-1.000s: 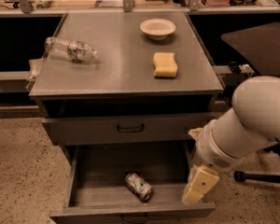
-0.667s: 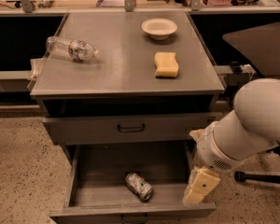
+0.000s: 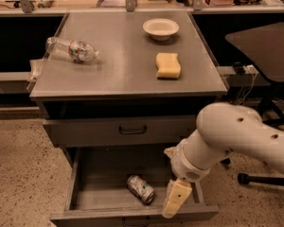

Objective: Pick 7up can from middle drawer and place on counter

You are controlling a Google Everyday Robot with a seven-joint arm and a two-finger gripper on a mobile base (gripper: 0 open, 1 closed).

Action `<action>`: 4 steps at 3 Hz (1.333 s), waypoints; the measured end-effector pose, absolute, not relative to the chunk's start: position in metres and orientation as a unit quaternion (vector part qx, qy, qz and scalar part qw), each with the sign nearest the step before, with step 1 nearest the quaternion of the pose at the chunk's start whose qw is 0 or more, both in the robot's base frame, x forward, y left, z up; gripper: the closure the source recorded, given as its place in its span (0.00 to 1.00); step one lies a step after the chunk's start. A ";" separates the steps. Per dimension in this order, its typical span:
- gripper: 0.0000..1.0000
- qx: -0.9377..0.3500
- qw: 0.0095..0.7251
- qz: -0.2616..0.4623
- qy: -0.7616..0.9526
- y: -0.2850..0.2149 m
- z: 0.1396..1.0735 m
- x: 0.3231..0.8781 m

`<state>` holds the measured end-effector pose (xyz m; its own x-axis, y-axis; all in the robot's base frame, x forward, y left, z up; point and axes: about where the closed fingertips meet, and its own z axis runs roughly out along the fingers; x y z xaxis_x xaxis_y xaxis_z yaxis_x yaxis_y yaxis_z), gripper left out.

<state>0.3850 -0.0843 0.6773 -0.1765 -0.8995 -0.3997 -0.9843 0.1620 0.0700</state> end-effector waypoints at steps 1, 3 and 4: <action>0.00 -0.632 0.114 0.165 0.749 -0.042 0.582 0.382; 0.00 -0.618 0.108 0.166 0.761 -0.022 0.536 0.383; 0.00 -0.611 0.112 0.156 0.768 -0.025 0.527 0.394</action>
Offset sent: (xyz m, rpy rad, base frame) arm -0.0059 0.0779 -0.1943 -0.0395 0.0830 -0.0353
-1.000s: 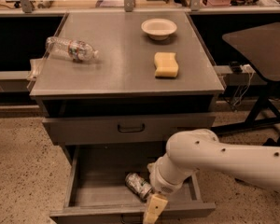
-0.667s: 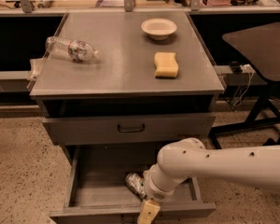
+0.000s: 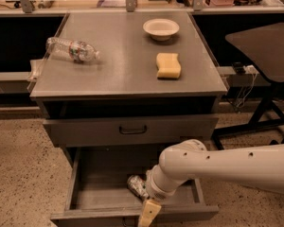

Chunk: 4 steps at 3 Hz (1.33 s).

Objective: Pick 7up can from middle drawer and place on counter

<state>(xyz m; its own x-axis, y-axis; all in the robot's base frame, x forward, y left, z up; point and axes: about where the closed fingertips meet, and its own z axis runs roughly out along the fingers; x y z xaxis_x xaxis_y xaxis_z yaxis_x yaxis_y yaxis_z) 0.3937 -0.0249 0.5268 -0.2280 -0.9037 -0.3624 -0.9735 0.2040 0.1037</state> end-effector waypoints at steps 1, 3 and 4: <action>0.00 -0.601 0.116 0.132 0.780 -0.034 0.509 0.423; 0.10 -0.596 0.116 0.106 0.787 -0.041 0.477 0.473; 0.14 -0.593 0.117 0.105 0.790 -0.036 0.455 0.493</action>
Offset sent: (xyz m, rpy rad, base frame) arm 0.0972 -0.0259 -0.0597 -0.1112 -0.0867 -0.0930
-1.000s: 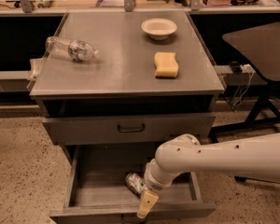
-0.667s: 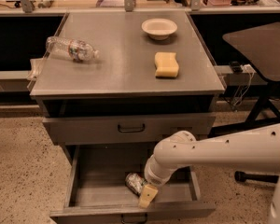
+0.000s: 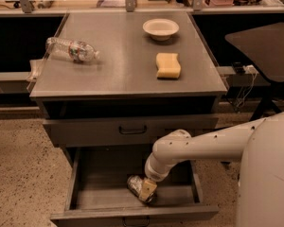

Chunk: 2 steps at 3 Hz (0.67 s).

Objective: Pick 7up can from middle drawer and place on counter

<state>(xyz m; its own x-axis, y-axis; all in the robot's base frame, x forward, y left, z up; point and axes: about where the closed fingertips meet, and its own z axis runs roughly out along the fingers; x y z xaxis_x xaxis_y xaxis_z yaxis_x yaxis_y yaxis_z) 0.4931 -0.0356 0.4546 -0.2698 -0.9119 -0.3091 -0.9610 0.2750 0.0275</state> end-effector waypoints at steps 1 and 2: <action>0.14 -0.591 0.117 0.103 0.791 -0.032 0.443 0.502; 0.21 -0.587 0.114 0.108 0.794 -0.028 0.426 0.511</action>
Offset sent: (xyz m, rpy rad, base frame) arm 0.0315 0.0108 -0.0515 0.0065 0.0248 -0.0303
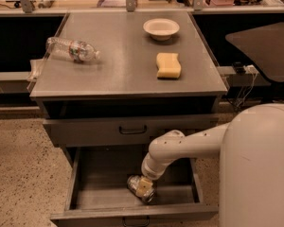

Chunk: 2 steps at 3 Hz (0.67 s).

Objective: Pick 7up can from middle drawer and place on counter

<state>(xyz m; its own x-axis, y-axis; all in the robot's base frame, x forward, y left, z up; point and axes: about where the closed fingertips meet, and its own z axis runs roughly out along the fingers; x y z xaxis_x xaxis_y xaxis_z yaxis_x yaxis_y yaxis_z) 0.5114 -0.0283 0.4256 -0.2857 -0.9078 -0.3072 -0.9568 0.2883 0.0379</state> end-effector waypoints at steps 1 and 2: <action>0.27 -0.582 0.106 0.117 0.798 -0.027 0.408 0.517; 0.27 -0.578 0.099 0.128 0.800 -0.024 0.391 0.518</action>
Offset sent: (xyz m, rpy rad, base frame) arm 0.0107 0.0061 -0.0522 0.0274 0.0781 -0.0212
